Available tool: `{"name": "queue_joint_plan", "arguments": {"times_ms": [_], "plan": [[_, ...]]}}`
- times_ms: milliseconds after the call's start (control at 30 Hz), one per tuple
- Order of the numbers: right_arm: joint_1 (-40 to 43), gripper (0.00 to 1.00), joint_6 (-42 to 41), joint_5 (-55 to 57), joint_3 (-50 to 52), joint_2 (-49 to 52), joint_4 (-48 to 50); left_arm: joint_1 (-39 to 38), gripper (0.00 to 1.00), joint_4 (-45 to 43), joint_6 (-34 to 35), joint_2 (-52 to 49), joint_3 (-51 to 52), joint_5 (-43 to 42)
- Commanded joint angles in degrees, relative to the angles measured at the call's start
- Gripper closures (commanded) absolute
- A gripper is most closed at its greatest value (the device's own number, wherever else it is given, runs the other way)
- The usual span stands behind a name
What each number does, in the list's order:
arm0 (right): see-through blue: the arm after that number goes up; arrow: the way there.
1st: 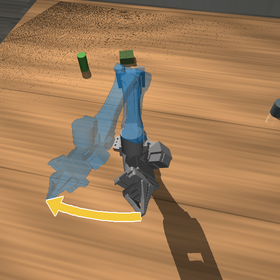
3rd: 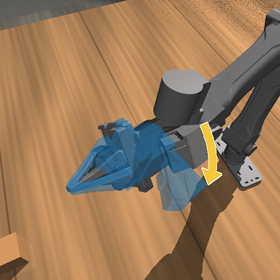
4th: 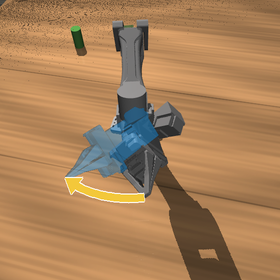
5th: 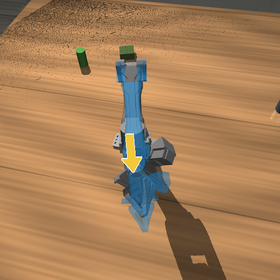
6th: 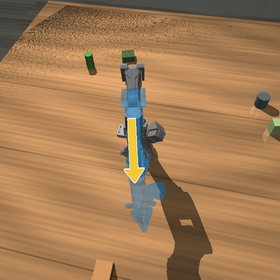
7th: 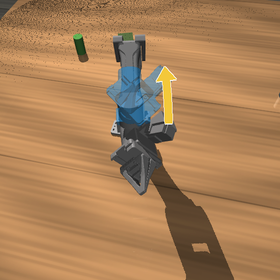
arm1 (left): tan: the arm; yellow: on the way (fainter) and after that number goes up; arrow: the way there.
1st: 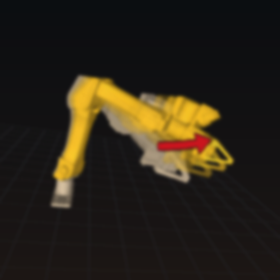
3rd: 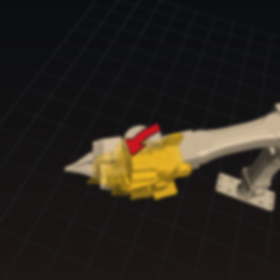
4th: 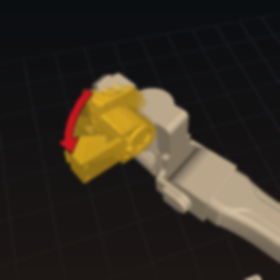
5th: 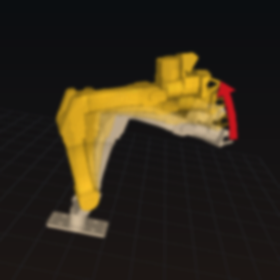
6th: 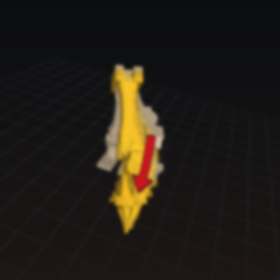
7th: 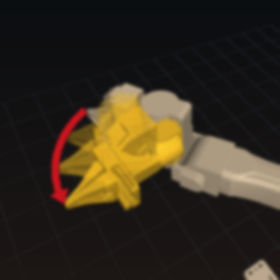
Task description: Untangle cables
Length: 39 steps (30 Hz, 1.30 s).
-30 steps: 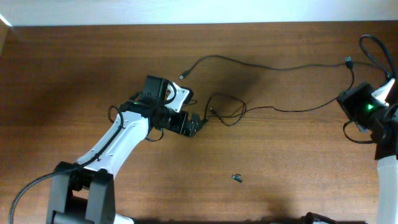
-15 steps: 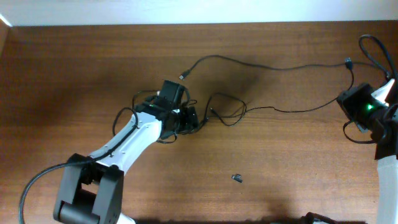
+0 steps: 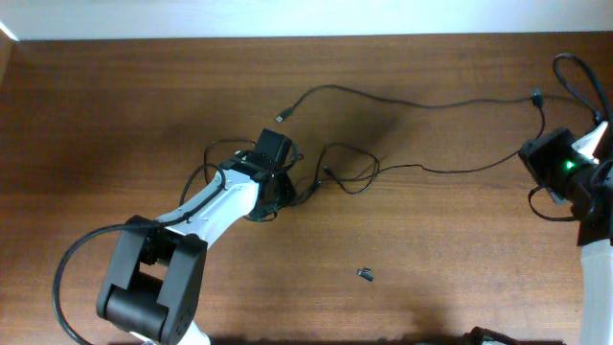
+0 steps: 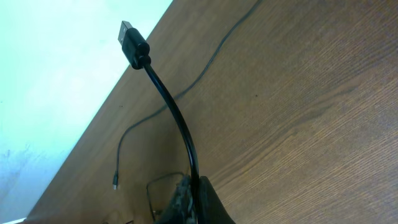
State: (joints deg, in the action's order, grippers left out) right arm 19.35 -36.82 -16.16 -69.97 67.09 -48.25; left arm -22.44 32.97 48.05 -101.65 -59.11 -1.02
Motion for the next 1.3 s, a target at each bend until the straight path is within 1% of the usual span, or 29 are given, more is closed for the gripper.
{"name": "queue_joint_plan", "arguments": {"times_ms": [0,33,67,167,300,367,467,500,633,700,767,1033,1133,1167,1233,1267], "plan": [[0.17,0.96,0.66,0.28,-1.07,-0.07,-0.02,-0.2,0.82,-0.37,0.37,-0.52,0.48,1.03],[0.17,0.96,0.68,0.28,-1.07,-0.07,-0.02,-0.2,0.88,-0.39,0.37,-0.52,0.48,1.03],[0.17,0.96,0.68,0.28,-1.07,-0.07,-0.02,-0.2,0.93,-0.39,0.37,-0.52,0.48,1.03],[0.17,0.96,0.68,0.28,-1.07,-0.07,-0.04,-0.2,1.0,-0.39,0.37,-0.52,0.48,1.03],[0.17,0.96,1.11,0.31,-1.07,-0.07,-0.02,-0.09,1.0,-0.31,0.33,0.0,0.0,0.81],[0.17,0.96,1.11,0.28,-1.07,-0.07,-0.04,1.09,1.0,1.77,0.28,3.43,-1.88,1.05],[0.17,0.96,1.46,0.28,-1.07,-0.07,-0.59,5.6,1.0,2.75,0.31,12.02,-4.28,1.03],[0.17,0.96,1.55,0.31,-1.07,-0.07,-0.87,8.09,1.0,2.89,0.33,16.35,-4.28,0.87],[0.17,0.96,1.95,0.28,-1.07,-0.07,-0.9,15.15,1.0,4.92,0.31,28.15,-4.28,1.79],[0.17,0.96,1.95,0.28,-1.07,-0.07,-0.9,18.64,1.0,6.97,0.31,32.72,-4.28,4.5],[0.17,0.96,1.95,0.28,-1.07,-0.07,-0.9,20.87,0.99,9.09,0.31,35.06,-4.26,7.34],[0.17,0.96,2.14,0.35,-1.07,-0.07,-0.87,26.12,0.92,17.14,0.31,35.56,-4.26,21.7],[0.17,0.96,2.36,1.86,-1.07,-0.07,-0.96,30.95,0.92,20.11,0.31,35.56,-4.26,27.58],[0.17,0.96,2.56,1.84,-1.07,-0.07,-0.96,33.94,0.92,21.07,0.33,35.56,-4.26,30.12],[0.17,0.96,2.56,1.84,-1.07,-0.07,-0.94,38.23,0.92,22.1,0.33,35.56,-4.26,31.71],[0.17,0.96,2.56,1.86,-1.07,-0.07,-0.85,42.27,0.92,22.64,0.33,35.56,-4.26,31.87]]}}
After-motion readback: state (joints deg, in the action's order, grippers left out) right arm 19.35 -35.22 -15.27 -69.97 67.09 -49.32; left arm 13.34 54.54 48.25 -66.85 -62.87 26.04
